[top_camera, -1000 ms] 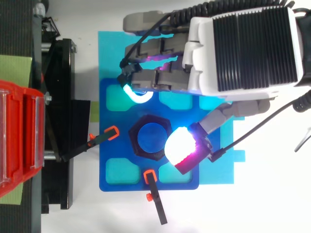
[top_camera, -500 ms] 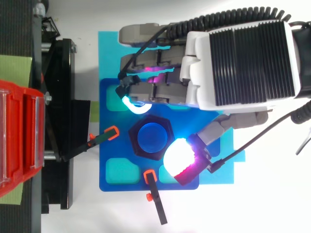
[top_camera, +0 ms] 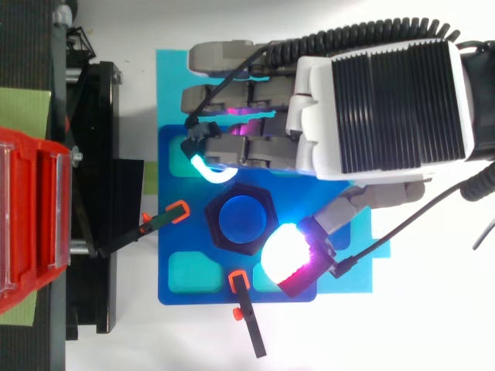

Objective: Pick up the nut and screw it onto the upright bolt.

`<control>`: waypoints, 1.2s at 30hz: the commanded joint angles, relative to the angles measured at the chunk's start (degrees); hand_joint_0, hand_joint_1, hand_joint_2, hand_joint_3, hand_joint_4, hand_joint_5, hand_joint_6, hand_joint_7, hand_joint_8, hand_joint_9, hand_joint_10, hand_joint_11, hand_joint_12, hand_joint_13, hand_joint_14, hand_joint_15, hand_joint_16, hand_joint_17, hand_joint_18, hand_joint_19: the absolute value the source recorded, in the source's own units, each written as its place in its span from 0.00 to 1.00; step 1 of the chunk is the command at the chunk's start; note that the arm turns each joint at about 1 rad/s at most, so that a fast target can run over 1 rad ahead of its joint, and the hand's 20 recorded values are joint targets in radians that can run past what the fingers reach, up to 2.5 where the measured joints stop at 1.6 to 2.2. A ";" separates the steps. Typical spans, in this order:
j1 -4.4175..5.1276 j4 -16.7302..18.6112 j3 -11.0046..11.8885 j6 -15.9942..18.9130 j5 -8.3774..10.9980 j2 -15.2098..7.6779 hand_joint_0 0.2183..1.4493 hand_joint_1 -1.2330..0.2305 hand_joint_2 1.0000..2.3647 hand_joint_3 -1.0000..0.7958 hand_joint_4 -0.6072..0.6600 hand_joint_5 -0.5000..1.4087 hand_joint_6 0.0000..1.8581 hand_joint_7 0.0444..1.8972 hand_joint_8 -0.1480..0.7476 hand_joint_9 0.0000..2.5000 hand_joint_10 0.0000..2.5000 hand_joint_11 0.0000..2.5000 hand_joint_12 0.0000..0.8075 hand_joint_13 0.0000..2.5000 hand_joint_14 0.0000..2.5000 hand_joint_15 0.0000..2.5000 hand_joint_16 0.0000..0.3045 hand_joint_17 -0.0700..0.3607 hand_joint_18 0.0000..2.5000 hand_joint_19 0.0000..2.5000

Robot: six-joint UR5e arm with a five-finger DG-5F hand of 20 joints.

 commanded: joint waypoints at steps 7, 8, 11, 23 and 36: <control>0.01 0.50 -0.80 0.26 0.19 0.02 0.21 0.71 0.00 0.28 0.65 0.20 0.27 0.42 0.42 0.23 0.00 0.00 0.39 0.06 0.00 0.00 0.13 0.36 0.00 0.00; 0.01 0.50 -0.80 0.35 0.28 0.02 0.21 0.70 0.00 0.28 0.63 0.20 0.27 0.41 0.41 0.22 0.00 0.00 0.38 0.06 0.00 0.00 0.13 0.36 0.00 0.00; -0.07 0.50 -0.80 0.70 0.19 0.02 0.21 0.69 0.00 0.28 0.61 0.18 0.27 0.39 0.40 0.18 0.00 0.00 0.39 0.03 0.00 0.00 0.13 0.37 0.00 0.00; -0.25 0.41 -0.80 0.70 0.01 0.02 0.22 0.68 0.00 0.28 0.58 0.14 0.27 0.35 0.38 0.06 0.00 0.00 0.40 0.00 0.00 0.00 0.13 0.38 0.00 0.00; -1.22 -4.86 2.63 0.62 0.01 0.82 0.22 0.64 0.00 0.28 0.63 0.14 0.27 0.34 0.39 0.05 0.00 0.00 0.40 0.00 0.00 0.00 0.14 0.38 0.00 0.00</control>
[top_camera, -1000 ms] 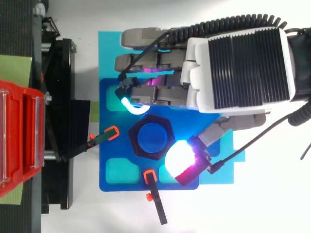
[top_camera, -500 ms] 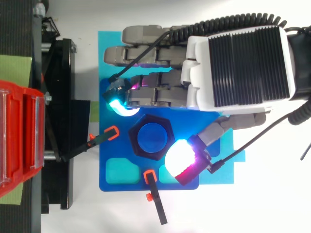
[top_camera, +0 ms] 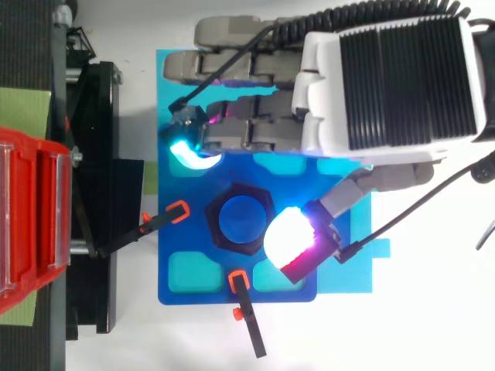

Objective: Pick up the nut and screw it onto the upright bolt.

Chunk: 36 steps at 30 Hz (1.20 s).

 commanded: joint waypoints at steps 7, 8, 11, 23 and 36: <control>-1.25 -6.53 0.82 0.07 -0.15 3.66 0.21 0.65 0.00 0.28 0.62 0.13 0.27 0.32 0.39 0.04 0.00 0.00 0.41 0.00 0.00 0.00 0.14 0.39 0.00 0.00; -1.42 -6.62 0.82 -0.02 -0.15 3.92 0.21 0.65 0.00 0.28 0.63 0.13 0.27 0.32 0.39 0.04 0.00 0.00 0.41 0.00 0.00 0.00 0.14 0.39 0.00 0.00; -2.13 -7.93 0.82 -0.10 -0.23 4.97 0.21 0.67 0.00 0.28 0.63 0.13 0.27 0.32 0.40 0.02 0.00 0.00 0.41 0.00 0.00 0.00 0.14 0.38 0.00 0.00; -3.36 -11.98 0.82 -1.69 -0.50 9.28 0.21 0.67 0.00 0.28 0.59 0.13 0.27 0.34 0.39 0.01 0.00 0.00 0.42 0.00 0.00 0.00 0.15 0.40 0.00 0.00; -3.53 -12.59 0.38 16.95 2.05 9.46 0.20 0.66 0.00 0.28 0.57 0.13 0.27 0.35 0.38 0.00 0.00 0.00 0.42 0.00 0.00 0.00 0.15 0.40 0.00 0.00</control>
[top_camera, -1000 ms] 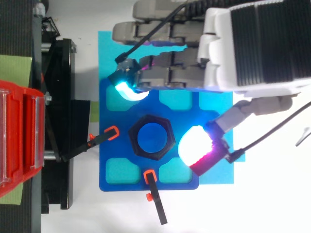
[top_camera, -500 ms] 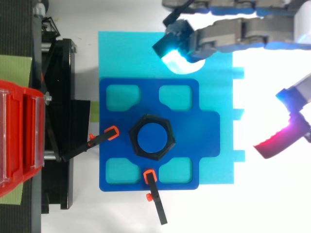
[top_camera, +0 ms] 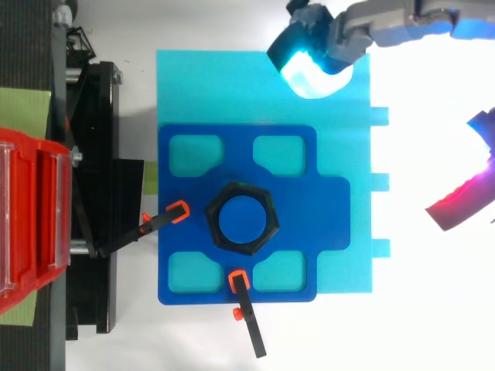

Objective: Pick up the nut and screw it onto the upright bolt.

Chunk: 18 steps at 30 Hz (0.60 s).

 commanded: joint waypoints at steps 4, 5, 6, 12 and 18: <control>0.23 0.14 -1.09 11.41 2.75 -0.08 0.20 0.66 0.00 0.28 0.57 0.13 0.27 0.35 0.38 0.00 0.00 0.00 0.42 0.00 0.00 0.00 0.15 0.41 0.00 0.00; 0.32 0.31 -1.62 11.76 3.10 0.01 0.20 0.66 0.00 0.28 0.57 0.13 0.27 0.35 0.38 0.00 0.00 0.00 0.42 0.00 0.00 0.00 0.15 0.41 0.00 0.00; 0.32 0.40 -1.97 12.20 3.36 0.01 0.20 0.66 0.00 0.28 0.57 0.13 0.27 0.36 0.38 0.00 0.00 0.00 0.42 0.00 0.00 0.00 0.15 0.41 0.00 0.00; 0.32 0.93 -3.29 22.04 6.27 0.01 0.20 0.66 0.00 0.28 0.57 0.13 0.27 0.35 0.38 0.00 0.00 0.00 0.42 0.00 0.00 0.00 0.15 0.40 0.00 0.00; 0.41 0.93 -3.29 25.12 6.62 0.01 0.20 0.66 0.00 0.28 0.57 0.13 0.27 0.36 0.38 0.00 0.00 0.00 0.42 0.00 0.00 0.00 0.15 0.40 0.00 0.00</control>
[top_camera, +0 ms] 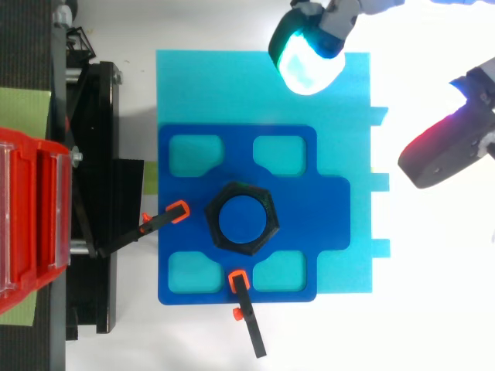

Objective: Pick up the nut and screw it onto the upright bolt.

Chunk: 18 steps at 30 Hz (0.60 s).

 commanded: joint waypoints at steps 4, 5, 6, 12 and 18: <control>0.02 -0.59 -0.05 3.19 0.21 0.00 0.20 0.66 0.00 0.28 0.57 0.13 0.27 0.34 0.38 0.00 0.00 0.00 0.42 0.00 0.00 0.00 0.15 0.40 0.00 0.00; 0.02 -0.77 0.04 3.72 0.21 0.00 0.20 0.66 0.00 0.28 0.57 0.13 0.27 0.35 0.38 0.00 0.00 0.00 0.42 0.00 0.00 0.00 0.15 0.40 0.00 0.00; 0.02 -0.77 -0.05 4.07 0.21 0.00 0.20 0.66 0.00 0.28 0.57 0.13 0.27 0.36 0.38 0.00 0.00 0.00 0.42 0.00 0.00 0.00 0.15 0.40 0.00 0.00; 0.11 -0.59 -0.05 5.83 0.03 0.00 0.20 0.66 0.00 0.28 0.57 0.13 0.27 0.36 0.37 0.00 0.00 0.00 0.42 0.00 0.00 0.00 0.15 0.40 0.00 0.00; 0.11 -0.59 -0.05 5.65 0.12 0.00 0.20 0.66 0.00 0.28 0.56 0.13 0.27 0.36 0.37 0.00 0.00 0.00 0.42 0.00 0.00 0.00 0.15 0.40 0.00 0.00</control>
